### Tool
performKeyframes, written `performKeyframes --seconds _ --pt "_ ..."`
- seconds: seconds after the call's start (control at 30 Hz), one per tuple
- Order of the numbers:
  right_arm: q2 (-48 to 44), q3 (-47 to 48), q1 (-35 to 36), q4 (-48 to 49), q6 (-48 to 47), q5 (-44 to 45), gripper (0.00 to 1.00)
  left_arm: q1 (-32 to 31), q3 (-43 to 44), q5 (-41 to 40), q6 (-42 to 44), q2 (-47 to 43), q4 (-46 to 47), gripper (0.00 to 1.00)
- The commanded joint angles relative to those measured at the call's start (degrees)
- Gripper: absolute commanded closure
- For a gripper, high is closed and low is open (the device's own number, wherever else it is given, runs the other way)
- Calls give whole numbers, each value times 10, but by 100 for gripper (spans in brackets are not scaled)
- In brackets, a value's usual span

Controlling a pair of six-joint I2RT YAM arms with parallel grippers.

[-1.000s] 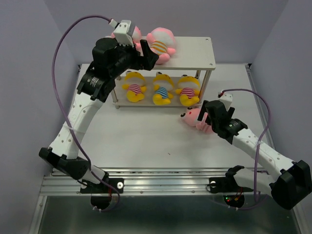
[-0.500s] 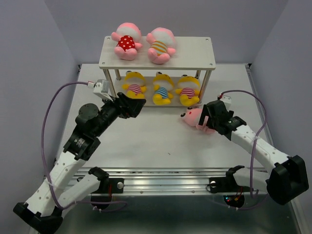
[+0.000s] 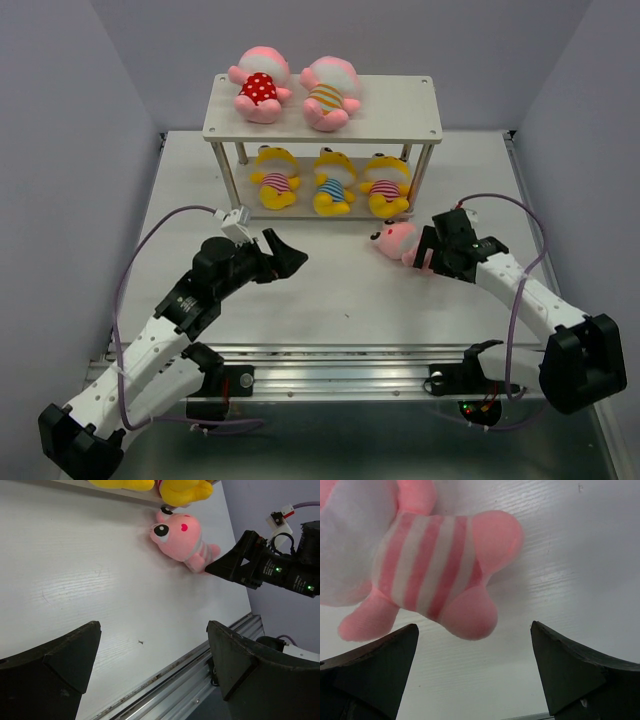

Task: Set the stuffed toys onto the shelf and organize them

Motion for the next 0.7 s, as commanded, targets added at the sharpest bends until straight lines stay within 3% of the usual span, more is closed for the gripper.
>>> performKeyframes --seconds 0.0,0.47,0.57,0.63,0.67 --pt "38 24 -5 -4 -20 -27 1 -3 26 -20 10 -5 9 1" --pt "37 32 -5 38 -67 -33 5 -3 47 -53 37 30 -15 1" --pt "37 31 -5 51 -70 -38 21 -3 50 -56 42 36 -15 1" --pt "35 34 -5 54 -78 -48 40 -3 51 -62 43 36 -16 1" --pt "32 35 -5 57 -83 -60 56 -3 50 -66 43 36 -17 1"
